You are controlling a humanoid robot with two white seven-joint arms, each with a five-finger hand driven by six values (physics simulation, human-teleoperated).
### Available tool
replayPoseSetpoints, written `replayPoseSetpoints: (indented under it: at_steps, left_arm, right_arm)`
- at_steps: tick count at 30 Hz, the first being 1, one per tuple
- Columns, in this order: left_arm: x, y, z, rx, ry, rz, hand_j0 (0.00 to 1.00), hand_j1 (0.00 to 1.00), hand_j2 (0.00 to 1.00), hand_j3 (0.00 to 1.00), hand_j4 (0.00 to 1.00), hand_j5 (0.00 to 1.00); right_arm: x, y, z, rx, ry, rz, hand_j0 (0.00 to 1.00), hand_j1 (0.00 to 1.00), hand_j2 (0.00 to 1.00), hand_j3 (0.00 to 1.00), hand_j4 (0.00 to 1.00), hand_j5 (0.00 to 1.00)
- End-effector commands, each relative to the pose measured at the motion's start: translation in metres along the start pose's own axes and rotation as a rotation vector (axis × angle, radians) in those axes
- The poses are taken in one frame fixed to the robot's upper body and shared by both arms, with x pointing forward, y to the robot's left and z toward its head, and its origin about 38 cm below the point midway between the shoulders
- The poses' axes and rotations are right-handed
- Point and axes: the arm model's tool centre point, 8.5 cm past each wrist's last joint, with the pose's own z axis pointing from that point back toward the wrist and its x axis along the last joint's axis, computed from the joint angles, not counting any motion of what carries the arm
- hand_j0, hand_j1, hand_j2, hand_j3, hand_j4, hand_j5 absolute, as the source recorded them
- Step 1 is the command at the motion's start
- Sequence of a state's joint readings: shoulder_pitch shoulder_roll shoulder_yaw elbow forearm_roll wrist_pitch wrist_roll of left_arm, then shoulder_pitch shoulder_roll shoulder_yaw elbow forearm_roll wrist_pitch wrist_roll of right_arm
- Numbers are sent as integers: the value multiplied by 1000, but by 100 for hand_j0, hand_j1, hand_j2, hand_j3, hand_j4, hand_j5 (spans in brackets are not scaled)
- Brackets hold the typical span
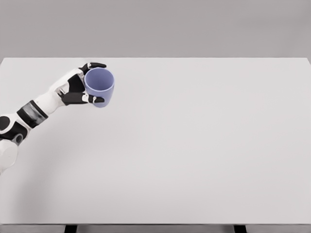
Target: Flip the cup with left arm and place it on the table
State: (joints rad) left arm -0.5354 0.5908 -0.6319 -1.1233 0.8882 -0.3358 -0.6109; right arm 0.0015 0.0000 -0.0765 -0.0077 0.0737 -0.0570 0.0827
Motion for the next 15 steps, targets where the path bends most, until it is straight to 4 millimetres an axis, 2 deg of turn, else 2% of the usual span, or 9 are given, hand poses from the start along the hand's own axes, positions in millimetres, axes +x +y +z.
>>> replayPoseSetpoints:
  at_steps: [1,10,15]
  left_arm:
    - [-3,-10,-11,-10,-27,32,60,60,60,60,60,60]
    - [-22,-28,-13,-23,-19,65,62,62,62,62,62,62]
    - [-28,-35,-14,-43,5,52,68,68,68,68,68,68]
  right_arm:
    - [0,0,0,0,0,0,100,100,100,100,100,100]
    - [0,0,0,0,0,0,100,100,100,100,100,100]
    - [0,0,0,0,0,0,100,100,100,100,100,100]
